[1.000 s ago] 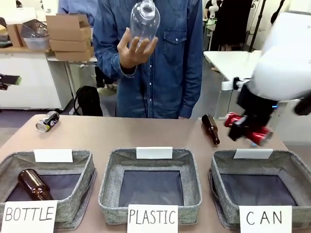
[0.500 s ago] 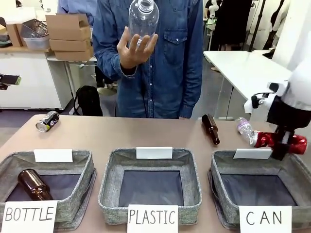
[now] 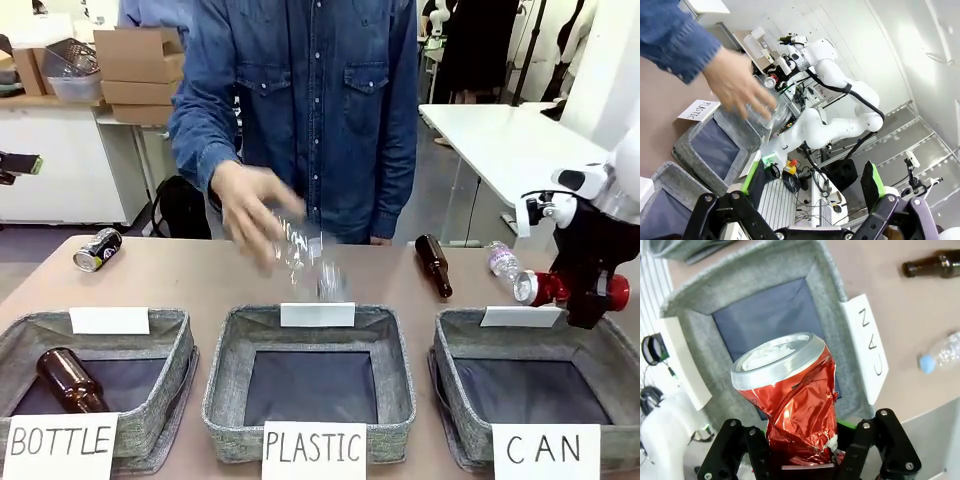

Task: Sort the can waste into the basket.
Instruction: Pick up the can waste from the table and place it in the right Fabric basket.

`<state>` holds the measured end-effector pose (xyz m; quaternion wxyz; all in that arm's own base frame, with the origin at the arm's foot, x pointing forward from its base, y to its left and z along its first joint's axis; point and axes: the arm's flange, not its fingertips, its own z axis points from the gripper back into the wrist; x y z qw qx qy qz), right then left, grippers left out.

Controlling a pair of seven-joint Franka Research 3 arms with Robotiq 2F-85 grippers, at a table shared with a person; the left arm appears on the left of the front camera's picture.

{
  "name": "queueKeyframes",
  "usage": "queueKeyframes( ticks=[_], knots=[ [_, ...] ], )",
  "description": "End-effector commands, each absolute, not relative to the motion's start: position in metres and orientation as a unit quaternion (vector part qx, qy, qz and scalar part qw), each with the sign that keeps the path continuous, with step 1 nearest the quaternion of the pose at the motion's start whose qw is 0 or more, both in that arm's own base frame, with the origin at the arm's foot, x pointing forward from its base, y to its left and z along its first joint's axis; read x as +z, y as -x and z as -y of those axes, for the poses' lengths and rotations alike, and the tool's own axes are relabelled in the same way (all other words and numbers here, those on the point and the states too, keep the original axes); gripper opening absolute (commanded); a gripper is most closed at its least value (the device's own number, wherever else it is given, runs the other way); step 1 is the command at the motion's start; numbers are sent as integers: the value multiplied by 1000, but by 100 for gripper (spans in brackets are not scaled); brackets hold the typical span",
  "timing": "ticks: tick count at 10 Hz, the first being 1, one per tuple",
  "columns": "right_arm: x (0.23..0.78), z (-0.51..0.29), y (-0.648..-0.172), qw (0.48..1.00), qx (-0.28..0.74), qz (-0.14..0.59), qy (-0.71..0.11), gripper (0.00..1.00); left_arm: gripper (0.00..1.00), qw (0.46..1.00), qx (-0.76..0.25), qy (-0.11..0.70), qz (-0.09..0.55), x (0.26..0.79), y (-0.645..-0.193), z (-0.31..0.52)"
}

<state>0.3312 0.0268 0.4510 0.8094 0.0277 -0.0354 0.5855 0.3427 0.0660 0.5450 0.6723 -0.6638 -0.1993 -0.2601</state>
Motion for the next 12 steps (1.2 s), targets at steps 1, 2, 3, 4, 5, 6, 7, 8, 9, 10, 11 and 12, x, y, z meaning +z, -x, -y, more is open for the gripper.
queueKeyframes(
  ticks=[1,2,3,4,5,6,7,8,9,10,11,12],
  knots=[
    [420,-22,-309,793,606,51,-40,60,100,662,-267,669,207,549,-343,-65],
    [422,-24,-311,788,612,53,-32,60,100,662,-267,669,207,549,-343,-65],
    [423,-27,-315,785,616,50,-30,100,100,662,-267,669,207,549,-343,-65],
    [422,-29,-319,782,621,42,-24,64,100,662,-267,669,207,549,-343,-65],
    [424,-31,-323,780,624,41,-28,100,100,662,-267,669,207,549,-343,-65],
    [424,-33,-324,779,625,38,-26,100,100,662,-267,669,207,549,-343,-65],
    [424,-35,-324,778,626,39,-27,100,100,662,-267,669,207,549,-343,-65],
    [423,-37,-325,777,627,43,-30,100,100,662,-267,669,207,549,-343,-65],
    [424,-38,-325,777,627,43,-31,100,100,662,-267,669,207,549,-343,-65],
    [424,-39,-324,779,625,41,-34,100,100,662,-267,669,207,549,-343,-65],
    [425,-40,-324,777,626,43,-38,100,100,662,-267,669,207,549,-343,-65],
    [425,-41,-324,779,625,44,-41,100,100,662,-267,669,207,549,-343,-65]
  ],
)
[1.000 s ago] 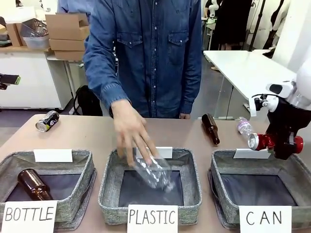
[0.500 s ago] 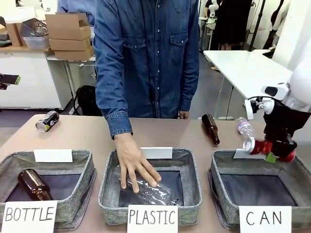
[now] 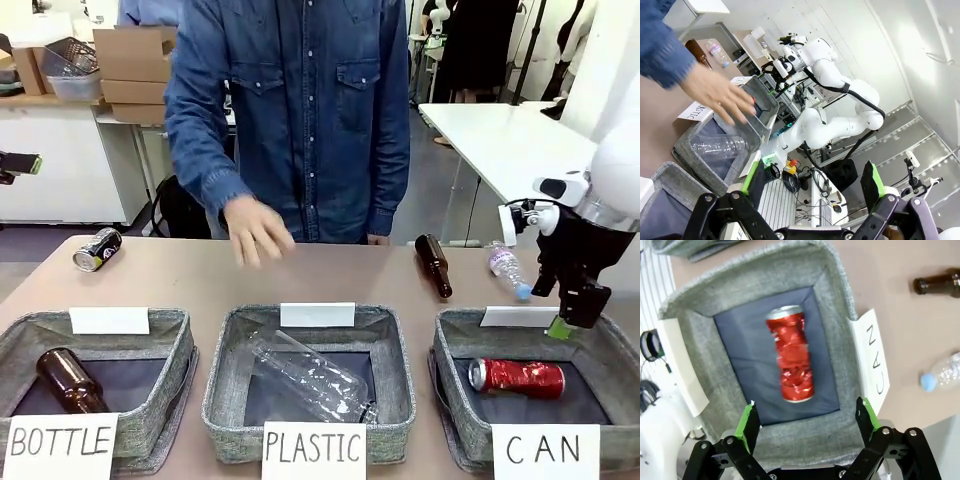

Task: Sort the can waste into the basket.
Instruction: Pick up the can waste from the table and place it in the right Fabric basket.

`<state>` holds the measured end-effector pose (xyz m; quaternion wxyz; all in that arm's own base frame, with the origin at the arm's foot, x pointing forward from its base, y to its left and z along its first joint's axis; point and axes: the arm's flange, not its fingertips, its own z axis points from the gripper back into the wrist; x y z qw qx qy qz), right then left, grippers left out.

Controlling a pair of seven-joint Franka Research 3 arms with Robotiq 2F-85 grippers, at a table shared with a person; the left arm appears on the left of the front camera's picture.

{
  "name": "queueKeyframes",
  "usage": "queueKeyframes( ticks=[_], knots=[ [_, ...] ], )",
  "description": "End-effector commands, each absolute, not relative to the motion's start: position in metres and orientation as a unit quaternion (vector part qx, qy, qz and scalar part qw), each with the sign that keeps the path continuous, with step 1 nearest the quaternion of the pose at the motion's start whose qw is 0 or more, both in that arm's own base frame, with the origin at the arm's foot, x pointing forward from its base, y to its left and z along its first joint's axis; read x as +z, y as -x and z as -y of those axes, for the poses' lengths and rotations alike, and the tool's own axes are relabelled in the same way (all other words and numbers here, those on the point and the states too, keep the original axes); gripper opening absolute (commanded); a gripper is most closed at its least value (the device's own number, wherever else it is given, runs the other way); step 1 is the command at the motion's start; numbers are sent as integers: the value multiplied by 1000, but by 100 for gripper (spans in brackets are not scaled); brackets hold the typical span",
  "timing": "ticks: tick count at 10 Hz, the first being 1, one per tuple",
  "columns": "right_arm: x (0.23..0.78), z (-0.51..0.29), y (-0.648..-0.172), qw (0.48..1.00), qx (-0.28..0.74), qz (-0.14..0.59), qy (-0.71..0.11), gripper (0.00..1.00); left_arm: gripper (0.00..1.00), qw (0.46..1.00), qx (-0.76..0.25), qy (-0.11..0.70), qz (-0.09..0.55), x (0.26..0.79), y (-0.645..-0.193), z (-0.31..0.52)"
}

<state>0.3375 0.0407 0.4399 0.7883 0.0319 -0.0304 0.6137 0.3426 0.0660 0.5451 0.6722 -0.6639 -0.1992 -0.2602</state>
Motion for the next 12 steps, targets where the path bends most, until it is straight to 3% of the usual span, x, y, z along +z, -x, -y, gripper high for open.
queueKeyframes(
  ticks=[1,2,4,6,7,9,11,12],
  knots=[
    [425,-44,-327,781,621,42,-46,100,100,662,-267,669,207,549,-343,-65],
    [429,-45,-327,794,603,47,-62,100,100,662,-267,669,207,549,-343,-65],
    [452,-56,-333,869,425,129,-218,100,100,662,-267,669,207,549,-343,-65],
    [477,-68,-333,852,211,241,-415,100,100,662,-267,669,207,549,-343,-65],
    [487,-69,-335,831,71,227,-503,100,100,662,-267,669,207,549,-343,-65],
    [498,-65,-336,773,-137,138,-605,100,100,662,-267,669,207,549,-343,-65],
    [490,-41,-340,711,-247,66,-656,100,100,662,-267,669,207,549,-343,-65],
    [483,-26,-342,688,-289,84,-661,100,100,662,-267,669,207,549,-343,-65]
  ],
)
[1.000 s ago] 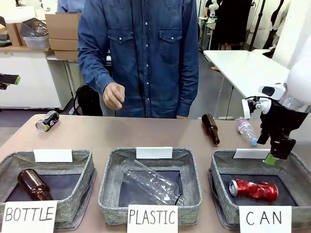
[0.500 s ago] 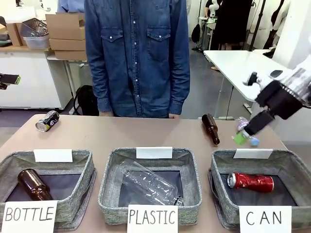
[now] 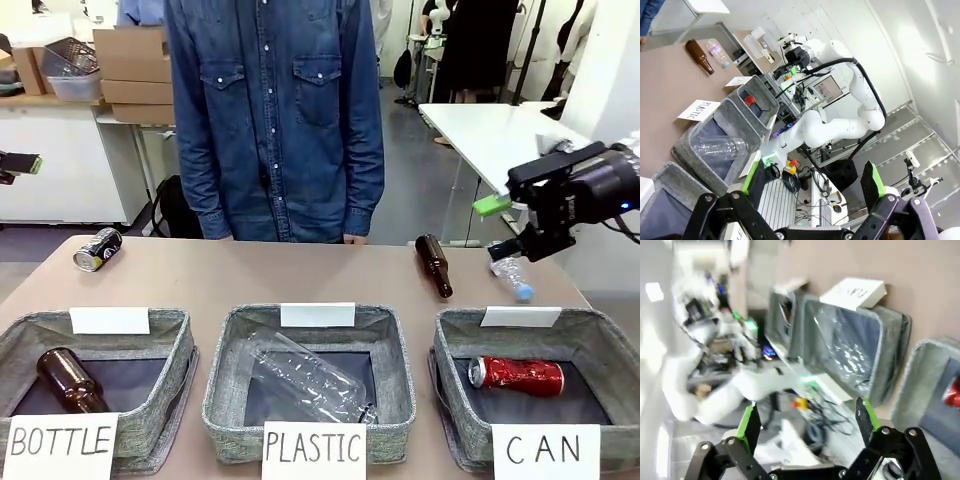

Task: Sort the can waste into the basket.
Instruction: Pick up the can waste from the table and place it in the right Fabric basket.

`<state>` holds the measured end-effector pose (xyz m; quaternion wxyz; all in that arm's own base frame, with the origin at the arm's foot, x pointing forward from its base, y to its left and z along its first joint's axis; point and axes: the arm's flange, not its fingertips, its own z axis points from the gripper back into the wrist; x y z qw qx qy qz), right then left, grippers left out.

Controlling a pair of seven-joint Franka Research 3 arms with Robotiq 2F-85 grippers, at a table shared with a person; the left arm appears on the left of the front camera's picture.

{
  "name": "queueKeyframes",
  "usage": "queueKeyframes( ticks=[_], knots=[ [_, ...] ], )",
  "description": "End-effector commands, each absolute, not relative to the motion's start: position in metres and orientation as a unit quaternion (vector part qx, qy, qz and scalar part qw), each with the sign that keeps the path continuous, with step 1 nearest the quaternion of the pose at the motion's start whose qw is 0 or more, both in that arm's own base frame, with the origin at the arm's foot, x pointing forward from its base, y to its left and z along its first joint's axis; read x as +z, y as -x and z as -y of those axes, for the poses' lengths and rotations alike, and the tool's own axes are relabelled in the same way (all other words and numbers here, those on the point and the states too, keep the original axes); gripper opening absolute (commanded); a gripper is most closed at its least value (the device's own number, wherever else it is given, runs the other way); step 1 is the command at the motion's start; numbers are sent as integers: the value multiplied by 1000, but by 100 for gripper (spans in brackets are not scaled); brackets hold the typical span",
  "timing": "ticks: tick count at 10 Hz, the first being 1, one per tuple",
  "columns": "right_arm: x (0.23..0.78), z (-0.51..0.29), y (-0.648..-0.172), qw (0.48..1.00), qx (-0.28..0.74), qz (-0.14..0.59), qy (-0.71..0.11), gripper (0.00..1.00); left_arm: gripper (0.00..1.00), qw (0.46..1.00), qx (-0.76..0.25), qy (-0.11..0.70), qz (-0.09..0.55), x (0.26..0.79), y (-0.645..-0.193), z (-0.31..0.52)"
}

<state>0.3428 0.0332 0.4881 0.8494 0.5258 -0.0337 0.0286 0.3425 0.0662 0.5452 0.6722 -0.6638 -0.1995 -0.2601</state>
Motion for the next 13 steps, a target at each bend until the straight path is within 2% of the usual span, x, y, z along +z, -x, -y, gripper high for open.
queueKeyframes(
  ticks=[1,2,13],
  knots=[
    [477,-29,-349,695,-310,133,-635,100,100,662,-267,669,207,549,-343,-65],
    [488,-33,-343,849,29,34,-526,100,100,662,-267,669,207,549,-343,-65],
    [488,-33,-343,849,29,34,-526,100,100,662,-267,669,207,549,-343,-65]
  ],
)
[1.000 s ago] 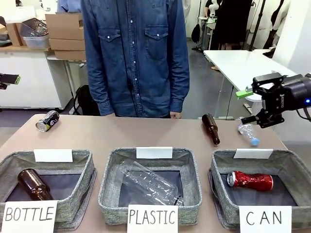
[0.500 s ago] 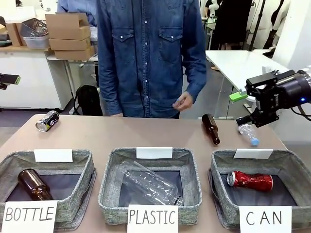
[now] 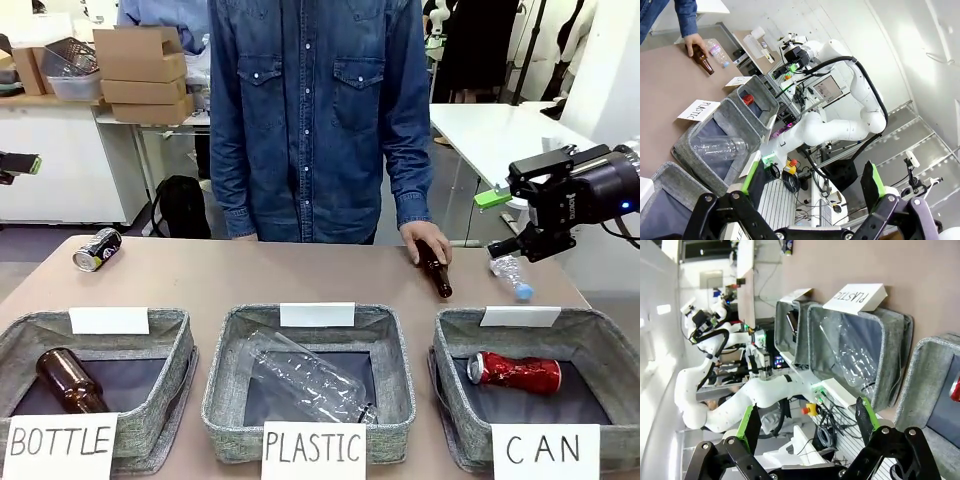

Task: Sort the can waste into the basket.
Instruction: Pick up the can waste from the table and place it in the right Fabric basket.

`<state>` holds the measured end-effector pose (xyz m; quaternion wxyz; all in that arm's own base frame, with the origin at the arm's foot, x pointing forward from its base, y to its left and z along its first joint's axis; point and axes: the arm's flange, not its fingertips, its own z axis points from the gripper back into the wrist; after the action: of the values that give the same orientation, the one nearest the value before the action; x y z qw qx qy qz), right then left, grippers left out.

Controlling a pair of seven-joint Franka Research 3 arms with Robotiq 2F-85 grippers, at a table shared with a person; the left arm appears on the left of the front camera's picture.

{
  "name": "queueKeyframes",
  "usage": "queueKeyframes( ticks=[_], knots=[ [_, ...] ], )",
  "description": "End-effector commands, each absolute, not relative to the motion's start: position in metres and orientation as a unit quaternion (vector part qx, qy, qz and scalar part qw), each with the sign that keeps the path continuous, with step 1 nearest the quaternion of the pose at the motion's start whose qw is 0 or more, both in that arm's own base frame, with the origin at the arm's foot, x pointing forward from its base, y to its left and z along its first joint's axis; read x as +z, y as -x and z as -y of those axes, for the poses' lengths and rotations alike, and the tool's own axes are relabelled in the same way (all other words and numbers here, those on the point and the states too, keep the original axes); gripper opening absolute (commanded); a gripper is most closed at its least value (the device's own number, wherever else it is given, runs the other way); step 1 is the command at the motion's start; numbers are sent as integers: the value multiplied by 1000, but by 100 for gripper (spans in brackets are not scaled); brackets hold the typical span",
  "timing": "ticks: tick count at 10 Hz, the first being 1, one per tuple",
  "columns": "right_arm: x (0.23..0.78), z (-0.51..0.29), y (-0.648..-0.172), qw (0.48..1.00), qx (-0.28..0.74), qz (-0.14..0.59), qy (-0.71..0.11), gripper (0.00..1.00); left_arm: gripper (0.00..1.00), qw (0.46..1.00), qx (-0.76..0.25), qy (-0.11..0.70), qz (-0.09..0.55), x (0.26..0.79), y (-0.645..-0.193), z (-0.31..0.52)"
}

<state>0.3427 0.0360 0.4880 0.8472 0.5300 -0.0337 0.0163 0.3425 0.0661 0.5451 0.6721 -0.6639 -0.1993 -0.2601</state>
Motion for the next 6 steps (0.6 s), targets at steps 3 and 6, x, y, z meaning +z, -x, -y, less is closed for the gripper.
queueKeyframes(
  ticks=[3,6],
  knots=[
    [488,-33,-343,849,29,34,-526,100,100,764,-359,501,190,562,-359,-54],
    [488,-33,-343,849,29,34,-526,100,100,894,-343,251,139,555,-381,-66]
  ],
)
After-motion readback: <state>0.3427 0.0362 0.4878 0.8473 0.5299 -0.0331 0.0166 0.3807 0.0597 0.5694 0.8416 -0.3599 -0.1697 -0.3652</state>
